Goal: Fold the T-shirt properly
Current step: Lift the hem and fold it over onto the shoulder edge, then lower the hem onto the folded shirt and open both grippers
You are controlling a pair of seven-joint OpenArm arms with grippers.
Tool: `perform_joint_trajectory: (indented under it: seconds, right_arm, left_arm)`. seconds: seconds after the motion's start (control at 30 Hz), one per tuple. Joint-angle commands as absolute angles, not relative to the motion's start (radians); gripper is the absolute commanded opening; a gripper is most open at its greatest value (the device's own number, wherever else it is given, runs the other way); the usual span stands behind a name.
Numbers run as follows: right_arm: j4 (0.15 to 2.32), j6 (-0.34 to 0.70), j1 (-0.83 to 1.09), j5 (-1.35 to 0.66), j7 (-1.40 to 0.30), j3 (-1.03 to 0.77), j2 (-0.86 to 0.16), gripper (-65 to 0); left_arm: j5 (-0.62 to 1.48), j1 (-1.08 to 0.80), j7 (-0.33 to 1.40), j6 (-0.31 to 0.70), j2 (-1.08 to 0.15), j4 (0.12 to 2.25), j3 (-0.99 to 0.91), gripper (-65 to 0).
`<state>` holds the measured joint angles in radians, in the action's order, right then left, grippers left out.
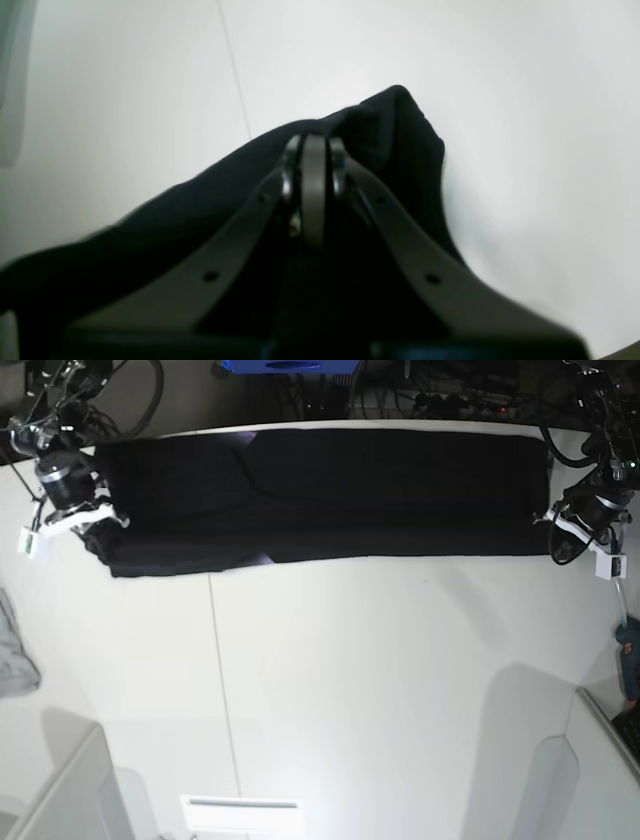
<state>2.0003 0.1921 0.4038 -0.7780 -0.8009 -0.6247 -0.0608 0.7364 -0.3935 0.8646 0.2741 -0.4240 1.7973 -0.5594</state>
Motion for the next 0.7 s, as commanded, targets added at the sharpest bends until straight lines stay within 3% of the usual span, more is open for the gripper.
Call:
perform_joint_trajectory:
  seconds: [0.0,0.33,0.67]
  right_arm:
    - [2.02,0.197,0.42,-0.803,-0.779,-0.631,-0.068,-65.0]
    - [2.022,0.197,0.509,-0.935,-0.78,-0.654,-0.07,-65.0]
    - [2.018,0.197,0.576,-0.934,-0.779,-0.647,-0.082,-65.0]
  left_arm:
    - [0.746,-0.39,0.845,0.277,-0.444,1.817,-0.568,-65.0]
    - [0.748,-0.404,0.845,0.277,-0.444,1.819,-0.568,-65.0]
    - [0.748,-0.476,0.845,0.277,-0.441,1.885,-0.568,-65.0]
